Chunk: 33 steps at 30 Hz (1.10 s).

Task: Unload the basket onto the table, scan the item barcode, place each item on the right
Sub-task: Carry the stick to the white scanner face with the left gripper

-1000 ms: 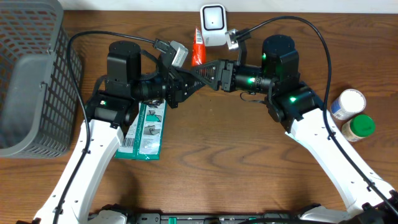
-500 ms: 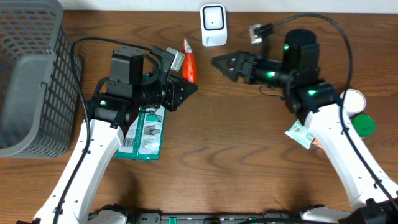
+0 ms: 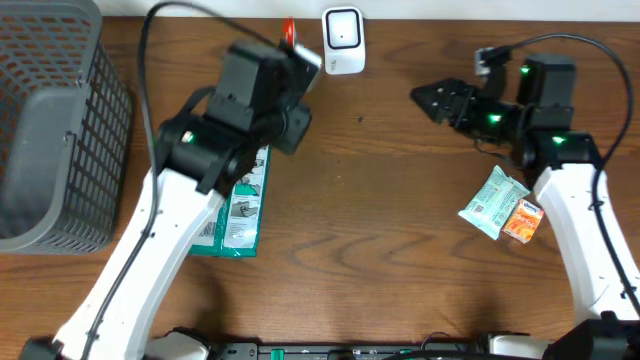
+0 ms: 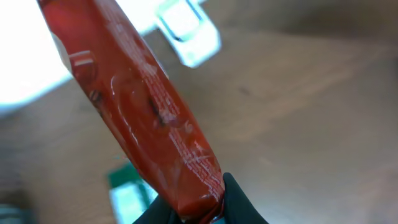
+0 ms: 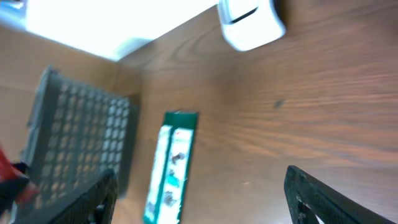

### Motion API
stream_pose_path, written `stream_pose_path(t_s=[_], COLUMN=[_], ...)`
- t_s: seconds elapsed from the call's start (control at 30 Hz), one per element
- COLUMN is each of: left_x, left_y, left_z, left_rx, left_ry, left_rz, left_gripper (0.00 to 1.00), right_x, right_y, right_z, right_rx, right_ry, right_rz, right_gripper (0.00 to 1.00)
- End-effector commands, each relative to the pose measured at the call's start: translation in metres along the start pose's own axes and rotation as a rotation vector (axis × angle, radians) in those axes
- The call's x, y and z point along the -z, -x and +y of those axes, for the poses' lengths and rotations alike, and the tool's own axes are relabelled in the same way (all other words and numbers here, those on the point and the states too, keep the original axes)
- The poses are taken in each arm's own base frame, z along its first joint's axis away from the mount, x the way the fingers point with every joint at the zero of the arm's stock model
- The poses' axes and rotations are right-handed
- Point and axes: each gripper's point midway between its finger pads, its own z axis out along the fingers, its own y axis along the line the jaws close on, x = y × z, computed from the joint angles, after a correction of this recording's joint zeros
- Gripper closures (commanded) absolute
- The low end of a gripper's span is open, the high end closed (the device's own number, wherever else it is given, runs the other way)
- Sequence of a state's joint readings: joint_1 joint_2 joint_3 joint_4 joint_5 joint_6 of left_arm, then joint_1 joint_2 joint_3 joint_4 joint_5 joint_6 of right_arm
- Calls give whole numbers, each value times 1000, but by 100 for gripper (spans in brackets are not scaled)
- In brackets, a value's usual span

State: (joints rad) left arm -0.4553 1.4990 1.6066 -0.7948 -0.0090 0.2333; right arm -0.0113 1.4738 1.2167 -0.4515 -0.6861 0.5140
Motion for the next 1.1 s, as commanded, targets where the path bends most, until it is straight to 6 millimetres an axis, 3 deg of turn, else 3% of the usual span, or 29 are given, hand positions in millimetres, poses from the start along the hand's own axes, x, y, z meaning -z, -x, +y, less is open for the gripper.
stream_pose_path(t_s=[0.0,0.03,0.1,0.33,0.63,0.87,1.07], left_x=[-36,-44,-62,-114,-145,-199,-244], left_y=[-6,-5,-3,15,51,39,36], left_z=[33,39,49,61,65,62,67], left_rx=[-116,-138,-219,-487,-736,-955,-1031], left_ry=[200,238,300,393,477,487,556], left_rz=[86,94,116,109,10,63,30], left_gripper=[93,93,93,93,93,93,93], right_x=[19,23,29,42,43,43,43], right_y=[22,24,24,19,16,16,16], right_z=[-23,-31,-49,-87,-90,-90,-90], right_rx=[26,11,-25,-81,-88,-88,-88], right_ry=[-100,-132,-201,-405,-417,-418,-417], right_rz=[-86,-97,-104,-122,-114,-114,-114], right_gripper=[17,16,1,1,1,1,1])
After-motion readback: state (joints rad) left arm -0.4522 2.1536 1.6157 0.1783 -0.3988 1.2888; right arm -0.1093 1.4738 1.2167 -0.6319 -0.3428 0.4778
